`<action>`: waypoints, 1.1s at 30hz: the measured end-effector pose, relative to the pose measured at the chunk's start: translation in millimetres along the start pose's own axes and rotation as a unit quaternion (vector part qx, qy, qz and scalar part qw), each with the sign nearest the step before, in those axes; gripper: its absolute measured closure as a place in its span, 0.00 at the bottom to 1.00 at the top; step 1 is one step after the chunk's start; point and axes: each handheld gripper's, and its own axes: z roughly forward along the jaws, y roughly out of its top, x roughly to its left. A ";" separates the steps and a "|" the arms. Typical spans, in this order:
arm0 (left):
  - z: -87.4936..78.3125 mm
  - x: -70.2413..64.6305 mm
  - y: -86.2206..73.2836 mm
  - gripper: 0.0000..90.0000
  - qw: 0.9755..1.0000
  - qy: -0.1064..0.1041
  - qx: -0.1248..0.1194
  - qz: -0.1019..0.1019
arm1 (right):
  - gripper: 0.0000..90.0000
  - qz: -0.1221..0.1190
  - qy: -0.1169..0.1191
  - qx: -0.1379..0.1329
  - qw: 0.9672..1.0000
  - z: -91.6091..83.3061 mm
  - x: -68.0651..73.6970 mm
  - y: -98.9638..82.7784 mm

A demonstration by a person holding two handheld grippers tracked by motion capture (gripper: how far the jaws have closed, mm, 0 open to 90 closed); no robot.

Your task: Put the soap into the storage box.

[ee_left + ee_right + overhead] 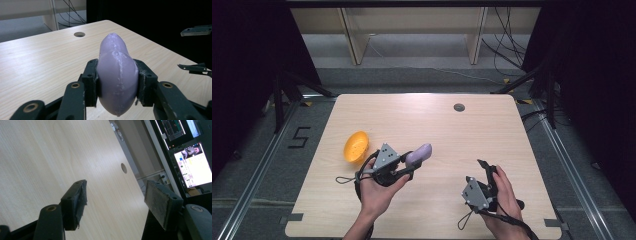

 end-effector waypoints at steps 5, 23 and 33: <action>-4.7 4.5 -0.8 0.65 1.000 0.014 -0.004 -0.003 | 0.39 0.010 0.001 0.003 1.000 -0.2 1.5 -0.2; -15.1 15.0 -7.6 0.65 0.998 0.057 -0.010 -0.008 | 0.39 0.011 0.002 0.003 1.000 -0.2 1.9 0.0; -21.0 22.2 -9.1 0.65 0.997 0.076 -0.015 -0.011 | 0.39 0.011 0.003 0.004 1.000 -0.4 1.9 -0.1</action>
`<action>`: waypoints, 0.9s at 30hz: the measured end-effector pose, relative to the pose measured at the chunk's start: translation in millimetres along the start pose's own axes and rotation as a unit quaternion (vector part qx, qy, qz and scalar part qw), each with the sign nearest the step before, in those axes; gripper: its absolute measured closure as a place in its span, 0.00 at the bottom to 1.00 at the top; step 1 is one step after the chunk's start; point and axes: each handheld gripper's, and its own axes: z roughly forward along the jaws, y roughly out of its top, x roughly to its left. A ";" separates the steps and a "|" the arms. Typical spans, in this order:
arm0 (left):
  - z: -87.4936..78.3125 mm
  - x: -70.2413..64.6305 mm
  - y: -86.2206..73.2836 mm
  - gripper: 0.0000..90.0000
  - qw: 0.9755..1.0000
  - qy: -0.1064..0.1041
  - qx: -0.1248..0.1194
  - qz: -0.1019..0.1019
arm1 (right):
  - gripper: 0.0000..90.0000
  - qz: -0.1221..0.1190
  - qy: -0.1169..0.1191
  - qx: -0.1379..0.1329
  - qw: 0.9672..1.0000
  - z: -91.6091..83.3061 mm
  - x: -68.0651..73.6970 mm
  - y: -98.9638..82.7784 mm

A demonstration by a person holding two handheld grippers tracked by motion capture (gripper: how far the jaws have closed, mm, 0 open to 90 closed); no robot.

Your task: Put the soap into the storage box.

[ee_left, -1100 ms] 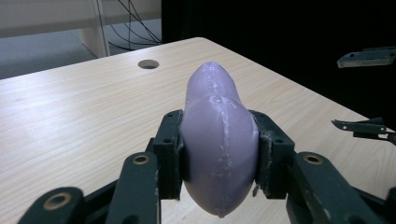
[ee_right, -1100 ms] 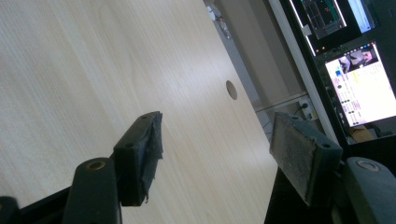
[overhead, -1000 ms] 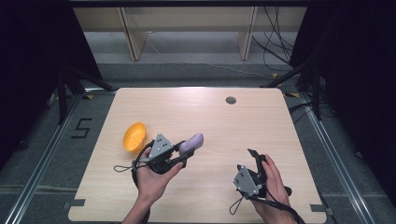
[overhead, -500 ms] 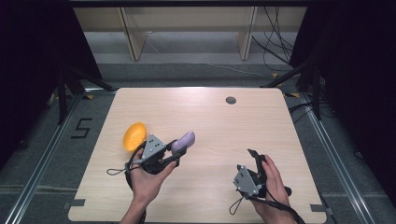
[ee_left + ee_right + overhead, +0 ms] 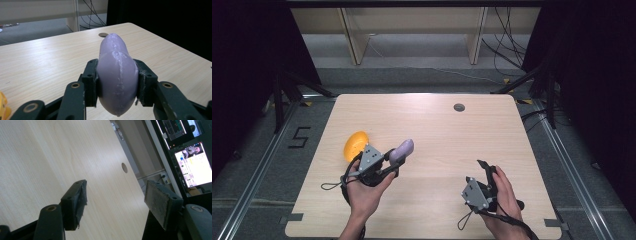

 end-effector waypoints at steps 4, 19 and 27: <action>-2.0 4.3 -0.9 0.65 1.000 0.005 -0.003 -0.002 | 0.39 -0.001 -0.002 0.001 1.000 0.1 -0.1 0.0; -9.5 18.9 -1.2 0.65 0.999 0.044 -0.010 -0.009 | 0.39 0.000 0.000 0.001 1.000 0.1 -0.1 -0.2; -12.7 29.4 -1.9 0.65 0.997 0.068 -0.016 -0.014 | 0.39 0.001 0.000 0.001 1.000 0.1 -0.1 -0.3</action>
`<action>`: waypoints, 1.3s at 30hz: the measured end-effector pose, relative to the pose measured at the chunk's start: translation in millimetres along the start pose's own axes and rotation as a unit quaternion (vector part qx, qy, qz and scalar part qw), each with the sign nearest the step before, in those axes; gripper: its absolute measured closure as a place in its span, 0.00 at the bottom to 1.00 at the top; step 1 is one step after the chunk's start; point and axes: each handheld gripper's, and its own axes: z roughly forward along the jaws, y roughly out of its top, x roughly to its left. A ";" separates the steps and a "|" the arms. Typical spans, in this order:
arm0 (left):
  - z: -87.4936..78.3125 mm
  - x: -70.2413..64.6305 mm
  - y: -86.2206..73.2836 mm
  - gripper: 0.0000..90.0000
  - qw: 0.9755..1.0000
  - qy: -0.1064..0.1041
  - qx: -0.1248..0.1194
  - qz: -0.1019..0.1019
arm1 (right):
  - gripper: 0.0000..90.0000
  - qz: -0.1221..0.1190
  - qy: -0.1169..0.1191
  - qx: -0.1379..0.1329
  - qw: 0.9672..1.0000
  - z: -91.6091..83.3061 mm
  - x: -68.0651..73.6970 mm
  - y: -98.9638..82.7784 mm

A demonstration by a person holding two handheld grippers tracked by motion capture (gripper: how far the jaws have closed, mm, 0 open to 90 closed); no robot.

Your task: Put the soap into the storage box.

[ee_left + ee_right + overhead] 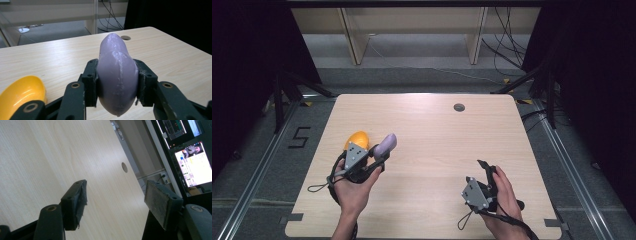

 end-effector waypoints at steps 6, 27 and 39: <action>-0.4 8.0 1.3 0.65 1.000 0.022 0.000 0.002 | 0.39 -0.007 -0.001 0.000 1.000 0.2 -0.8 -0.1; 5.8 34.0 0.1 0.65 0.997 0.074 -0.005 -0.017 | 0.39 -0.007 -0.002 0.004 1.000 0.2 -0.7 -0.3; 10.5 50.9 0.9 0.65 0.994 0.104 -0.008 -0.023 | 0.39 -0.004 0.006 0.000 1.000 1.7 -0.3 -0.6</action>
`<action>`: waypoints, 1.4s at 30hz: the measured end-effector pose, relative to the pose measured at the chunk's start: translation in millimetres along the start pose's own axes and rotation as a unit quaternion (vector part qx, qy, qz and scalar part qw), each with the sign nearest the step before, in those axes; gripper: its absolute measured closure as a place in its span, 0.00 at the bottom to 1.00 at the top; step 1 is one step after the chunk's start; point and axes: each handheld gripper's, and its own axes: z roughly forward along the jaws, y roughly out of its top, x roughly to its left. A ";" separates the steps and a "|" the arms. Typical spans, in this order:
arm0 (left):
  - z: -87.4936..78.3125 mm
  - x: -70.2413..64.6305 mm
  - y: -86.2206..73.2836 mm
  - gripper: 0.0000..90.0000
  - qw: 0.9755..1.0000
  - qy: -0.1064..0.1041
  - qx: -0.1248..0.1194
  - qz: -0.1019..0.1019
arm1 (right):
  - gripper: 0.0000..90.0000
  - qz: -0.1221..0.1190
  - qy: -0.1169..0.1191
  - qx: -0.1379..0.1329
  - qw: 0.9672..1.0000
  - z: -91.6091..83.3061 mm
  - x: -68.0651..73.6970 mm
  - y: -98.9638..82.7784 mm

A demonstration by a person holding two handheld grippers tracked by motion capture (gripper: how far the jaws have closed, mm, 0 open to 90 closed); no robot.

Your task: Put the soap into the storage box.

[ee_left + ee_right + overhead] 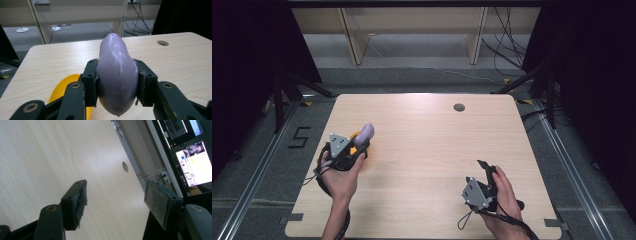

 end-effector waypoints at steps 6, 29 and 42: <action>6.2 12.0 -2.8 0.65 1.000 0.025 0.004 -0.006 | 0.39 -0.001 -0.002 0.001 1.000 -0.1 -0.1 0.0; 41.0 42.6 -22.0 0.65 0.997 0.062 0.039 -0.016 | 0.40 0.000 -0.003 0.008 1.000 -0.5 -0.6 -0.7; 48.7 50.1 -31.3 0.65 0.997 0.060 0.051 -0.022 | 0.40 0.004 -0.001 0.006 1.000 0.0 0.6 -0.1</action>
